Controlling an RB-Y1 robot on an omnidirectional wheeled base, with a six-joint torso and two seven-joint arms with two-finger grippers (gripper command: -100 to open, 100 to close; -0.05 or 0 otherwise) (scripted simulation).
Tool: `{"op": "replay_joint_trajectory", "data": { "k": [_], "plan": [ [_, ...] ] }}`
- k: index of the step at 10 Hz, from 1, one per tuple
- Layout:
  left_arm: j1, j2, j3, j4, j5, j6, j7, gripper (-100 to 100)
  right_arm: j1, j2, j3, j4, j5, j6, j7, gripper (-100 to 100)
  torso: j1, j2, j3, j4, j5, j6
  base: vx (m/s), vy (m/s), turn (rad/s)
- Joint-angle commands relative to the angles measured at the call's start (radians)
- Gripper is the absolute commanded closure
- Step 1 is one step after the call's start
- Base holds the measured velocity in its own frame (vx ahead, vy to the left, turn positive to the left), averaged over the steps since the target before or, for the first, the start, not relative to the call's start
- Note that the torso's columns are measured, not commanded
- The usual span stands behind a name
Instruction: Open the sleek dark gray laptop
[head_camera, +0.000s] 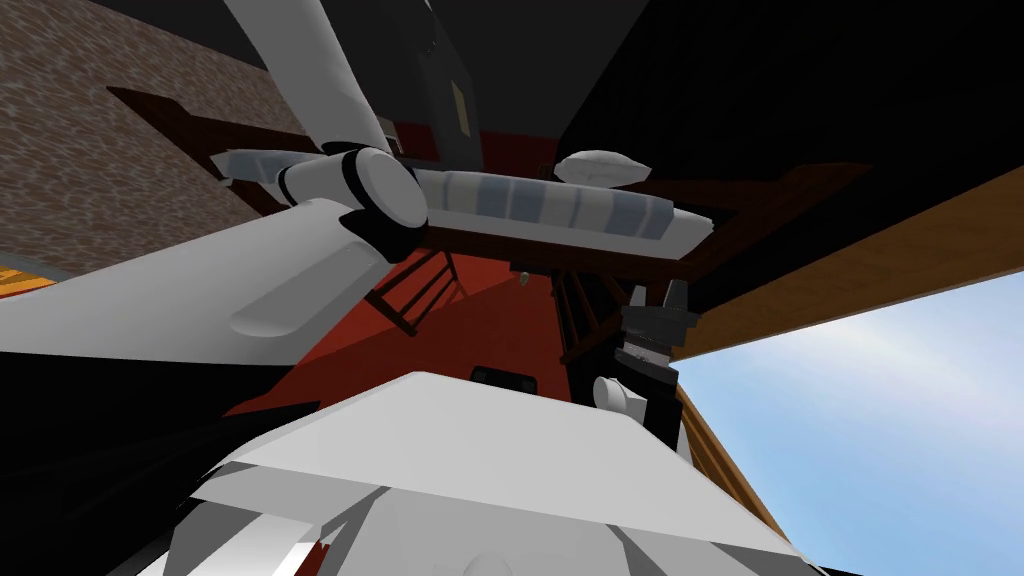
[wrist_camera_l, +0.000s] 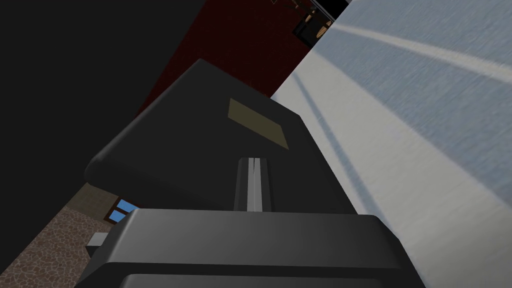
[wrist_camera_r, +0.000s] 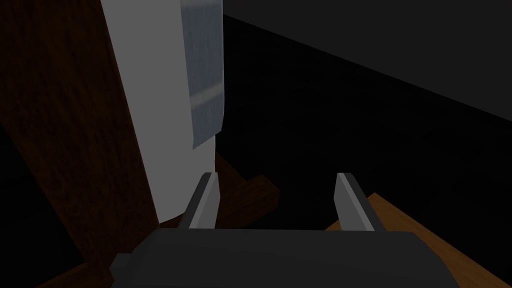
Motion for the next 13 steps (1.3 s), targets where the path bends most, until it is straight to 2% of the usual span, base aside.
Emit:
{"op": "replay_joint_trajectory", "data": {
  "k": [1, 2, 3, 4, 5, 6, 7, 8, 9, 10, 11, 12, 13],
  "plan": [
    [0.001, -0.006, 0.010, -0.061, -0.005, 0.020, 0.000, 100, 0.000, 0.000, 0.000, 0.000, 0.000, 0.000, 0.000, 0, 0.000, 0.002, 0.001, 0.001, 0.000, 0.000, 0.000, 0.000, 0.000],
    [0.002, -0.054, 0.060, -0.100, -0.054, 0.068, -0.048, 100, 0.000, 0.000, 0.000, 0.000, 0.000, 0.000, 0.000, 0, 0.000, 0.003, 0.002, 0.001, 0.000, 0.000, 0.063, 0.009, 0.074],
    [0.002, -0.062, 0.088, -0.124, -0.071, 0.088, -0.048, 100, 0.000, 0.000, 0.000, 0.000, 0.000, 0.000, 0.000, 0, 0.001, -0.001, 0.000, 0.000, 0.000, 0.000, 0.076, 0.001, 0.038],
    [0.002, -0.062, 0.096, -0.153, -0.071, 0.113, -0.048, 100, 0.000, 0.000, 0.000, 0.000, 0.000, 0.000, 0.000, 0, 0.000, -0.003, -0.002, -0.001, 0.000, 0.000, 0.033, -0.008, -0.003],
    [0.002, -0.062, 0.096, -0.172, -0.071, 0.113, -0.048, 100, 0.000, 0.000, 0.000, 0.000, 0.000, 0.000, 0.000, 0, 0.000, -0.001, -0.001, 0.000, 0.000, 0.000, 0.008, -0.006, -0.005],
    [0.002, -0.114, 0.142, -0.214, -0.121, 0.159, -0.096, 100, 0.000, 0.000, 0.000, 0.000, 0.000, 0.000, 0.000, 0, 0.000, 0.001, 0.001, 0.001, 0.000, 0.000, 0.058, 0.001, 0.072],
    [0.002, -0.118, 0.168, -0.246, -0.136, 0.190, -0.096, 100, 0.000, 0.000, 0.000, 0.000, 0.000, 0.000, 0.000, 0, 0.000, 0.000, 0.000, 0.000, 0.000, 0.000, 0.077, 0.000, 0.042],
    [0.002, -0.118, 0.182, -0.279, -0.136, 0.205, -0.096, 100, 0.000, 0.000, 0.000, 0.000, 0.000, 0.000, 0.000, 0, 0.001, -0.002, -0.001, 0.000, 0.000, 0.000, 0.041, -0.007, -0.003],
    [0.002, -0.118, 0.182, -0.297, -0.136, 0.205, -0.096, 100, 0.000, 0.000, 0.000, 0.000, 0.000, 0.000, 0.000, 0, 0.000, 0.000, 0.000, 0.000, 0.000, 0.000, 0.010, -0.006, -0.005],
    [0.003, -0.164, 0.229, -0.322, -0.184, 0.246, -0.144, 100, 0.000, 0.000, 0.000, 0.000, 0.000, 0.000, 0.000, 0, 0.000, 0.002, 0.001, 0.001, 0.000, 0.000, 0.044, -0.001, 0.068],
    [0.003, -0.175, 0.253, -0.361, -0.201, 0.275, -0.144, 100, 0.000, 0.000, 0.000, 0.000, 0.000, 0.000, 0.000, 0, 0.000, 0.001, 0.001, 0.001, 0.000, 0.000, 0.072, -0.012, 0.043],
    [0.003, -0.175, 0.267, -0.386, -0.201, 0.297, -0.144, 100, 0.000, 0.000, 0.000, 0.000, 0.000, 0.000, 0.000, 0, 0.000, -0.002, -0.001, 0.000, 0.000, 0.000, 0.049, -0.004, 0.000],
    [0.003, -0.175, 0.267, -0.408, -0.201, 0.297, -0.144, 100, 0.000, 0.000, 0.000, 0.000, 0.000, 0.000, 0.000, 0, 0.000, -0.001, 0.000, 0.000, 0.000, 0.000, 0.016, 0.003, -0.007]
  ]
}}
